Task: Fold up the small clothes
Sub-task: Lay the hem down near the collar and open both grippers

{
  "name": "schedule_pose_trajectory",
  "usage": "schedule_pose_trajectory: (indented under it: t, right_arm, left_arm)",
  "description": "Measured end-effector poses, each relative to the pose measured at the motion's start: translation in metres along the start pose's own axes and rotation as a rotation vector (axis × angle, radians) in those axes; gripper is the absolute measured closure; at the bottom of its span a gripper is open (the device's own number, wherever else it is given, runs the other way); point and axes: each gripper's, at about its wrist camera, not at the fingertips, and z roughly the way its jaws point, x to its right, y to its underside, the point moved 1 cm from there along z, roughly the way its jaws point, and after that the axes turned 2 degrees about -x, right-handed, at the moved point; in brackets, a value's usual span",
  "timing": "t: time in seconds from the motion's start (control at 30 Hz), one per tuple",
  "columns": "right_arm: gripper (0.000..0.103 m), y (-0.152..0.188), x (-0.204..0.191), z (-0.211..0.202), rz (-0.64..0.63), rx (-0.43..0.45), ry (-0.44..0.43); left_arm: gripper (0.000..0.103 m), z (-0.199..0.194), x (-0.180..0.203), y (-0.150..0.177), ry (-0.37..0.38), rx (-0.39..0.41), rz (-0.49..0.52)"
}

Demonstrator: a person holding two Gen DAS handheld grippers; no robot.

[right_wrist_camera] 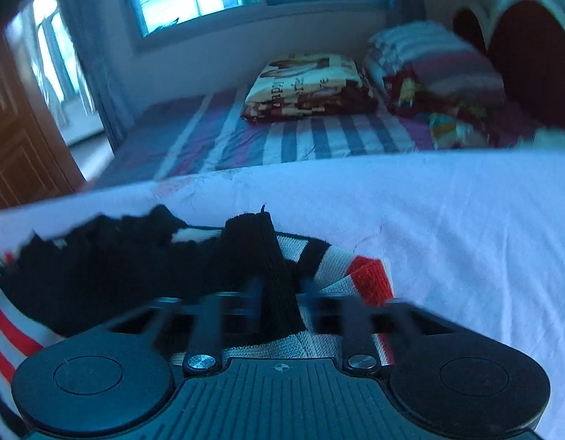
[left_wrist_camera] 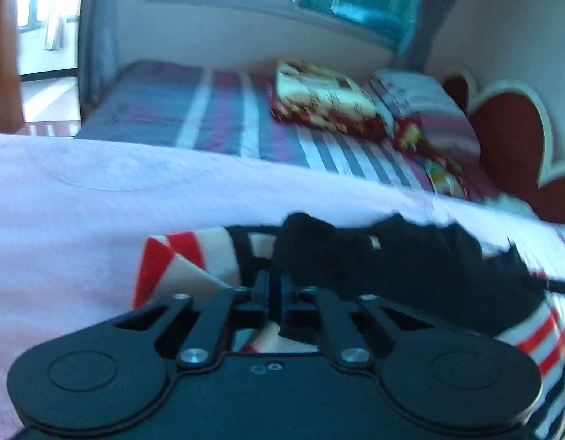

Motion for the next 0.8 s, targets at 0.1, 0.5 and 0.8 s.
schedule_pose_trajectory:
  t: [0.1, 0.5, 0.8]
  right_arm:
    - [0.100, 0.009, -0.015, -0.002, -0.069, 0.058, 0.058]
    - [0.090, 0.010, -0.011, 0.015, 0.001, 0.035, 0.161]
    - [0.065, 0.010, -0.119, 0.004, -0.201, 0.111, -0.073]
  left_arm:
    - [0.099, -0.010, -0.001, 0.008, -0.003, 0.075, -0.009]
    - [0.089, -0.010, -0.004, 0.012, -0.093, 0.081, 0.005]
    - [0.039, -0.034, 0.085, 0.001, 0.066, 0.152, 0.211]
